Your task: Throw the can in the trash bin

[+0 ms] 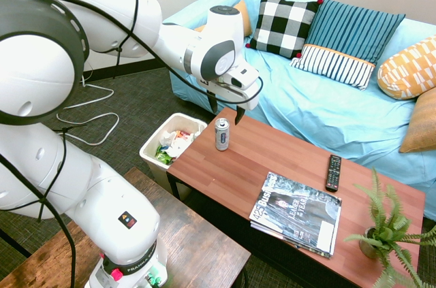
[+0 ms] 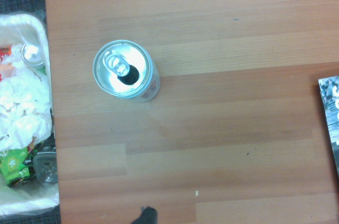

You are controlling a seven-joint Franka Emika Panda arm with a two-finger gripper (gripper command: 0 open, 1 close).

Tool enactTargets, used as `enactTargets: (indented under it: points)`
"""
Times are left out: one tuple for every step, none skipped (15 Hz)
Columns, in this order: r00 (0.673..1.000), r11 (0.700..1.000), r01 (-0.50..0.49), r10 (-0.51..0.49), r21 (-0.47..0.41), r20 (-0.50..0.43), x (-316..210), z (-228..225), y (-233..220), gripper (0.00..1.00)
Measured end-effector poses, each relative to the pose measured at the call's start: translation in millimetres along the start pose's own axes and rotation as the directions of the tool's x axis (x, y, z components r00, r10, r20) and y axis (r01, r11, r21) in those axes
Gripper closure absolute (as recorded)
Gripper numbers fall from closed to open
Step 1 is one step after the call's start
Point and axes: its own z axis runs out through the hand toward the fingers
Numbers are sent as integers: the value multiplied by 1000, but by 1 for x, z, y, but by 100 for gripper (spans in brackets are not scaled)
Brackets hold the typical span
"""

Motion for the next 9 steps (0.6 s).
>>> enactTargets:
  points:
    - [1000, 1000, 0, 0, 0, 1, 0, 0, 0, 0]
    - [1000, 1000, 2, -2, 2, -1, 1, 1, -2, 0]
    - [1000, 1000, 7, -7, 13, -11, 4, 2, -9, 0]
    - [1000, 999, 11, -10, 31, -24, 9, 3, -21, 0]
    - [999, 999, 13, -12, 44, -31, 15, 6, -37, 0]
    - [999, 999, 15, -13, 50, -33, 22, 13, -53, 0]
    - [999, 998, 19, -18, 52, -32, 27, 23, -70, 0]
    - [999, 998, 28, -26, 49, -26, 29, 37, -88, 0]
    - [999, 999, 35, -35, 37, -20, 27, 54, -105, 0]
